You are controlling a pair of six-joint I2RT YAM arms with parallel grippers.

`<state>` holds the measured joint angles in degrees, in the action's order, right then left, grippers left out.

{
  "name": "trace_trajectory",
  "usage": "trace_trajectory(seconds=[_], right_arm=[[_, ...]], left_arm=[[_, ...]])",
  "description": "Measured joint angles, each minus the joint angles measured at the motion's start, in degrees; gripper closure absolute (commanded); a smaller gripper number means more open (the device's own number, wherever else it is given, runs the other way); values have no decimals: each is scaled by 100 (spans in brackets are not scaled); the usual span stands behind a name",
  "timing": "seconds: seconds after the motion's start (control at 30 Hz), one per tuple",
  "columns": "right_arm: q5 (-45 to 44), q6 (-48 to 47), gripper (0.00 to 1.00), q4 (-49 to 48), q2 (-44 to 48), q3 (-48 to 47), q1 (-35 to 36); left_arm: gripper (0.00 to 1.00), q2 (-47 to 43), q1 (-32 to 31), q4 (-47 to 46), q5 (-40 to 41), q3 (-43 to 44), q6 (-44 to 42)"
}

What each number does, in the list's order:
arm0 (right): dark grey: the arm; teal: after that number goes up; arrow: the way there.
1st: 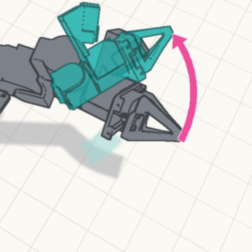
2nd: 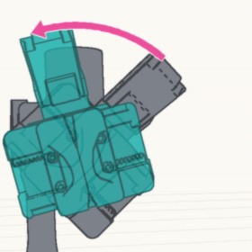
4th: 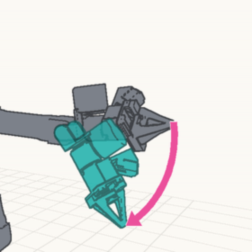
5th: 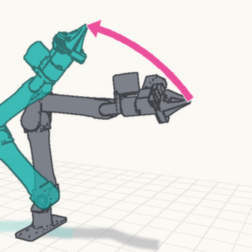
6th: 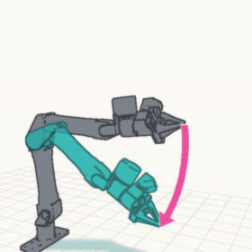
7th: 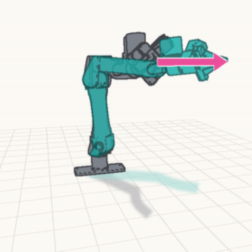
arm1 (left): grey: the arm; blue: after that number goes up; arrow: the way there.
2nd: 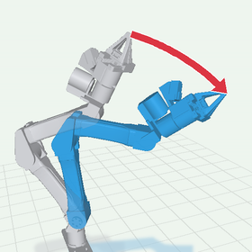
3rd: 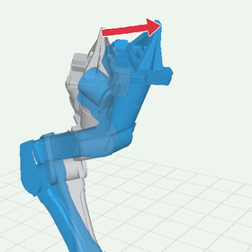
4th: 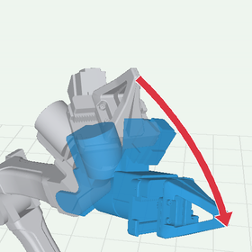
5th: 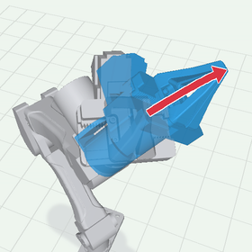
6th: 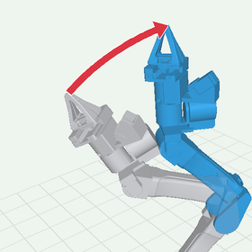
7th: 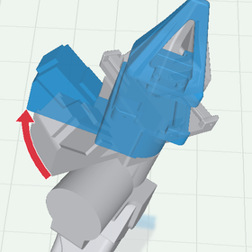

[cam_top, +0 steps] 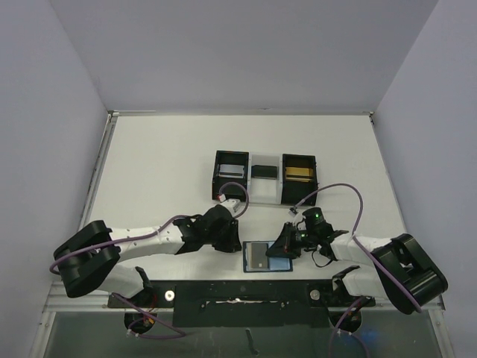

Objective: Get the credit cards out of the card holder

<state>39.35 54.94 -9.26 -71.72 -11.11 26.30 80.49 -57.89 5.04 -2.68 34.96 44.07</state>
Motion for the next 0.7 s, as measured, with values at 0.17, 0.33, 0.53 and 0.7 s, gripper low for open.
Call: trace_trajectory(seconds=[0.17,0.33,0.53,0.7], right_arm=[[-339,431,100,-278,-81,4,319],[-490,680,100,-468,-155,0,459],[-601,726,99,-498,-116,0,531],[-713,719,98,-479,33,42,529]], left_arm=[[69,-9,-337,-186,-103,164,26],[79,378,-619,74,170,474,22],[79,695,-616,549,481,702,52],[71,881,-671,826,667,992,87]])
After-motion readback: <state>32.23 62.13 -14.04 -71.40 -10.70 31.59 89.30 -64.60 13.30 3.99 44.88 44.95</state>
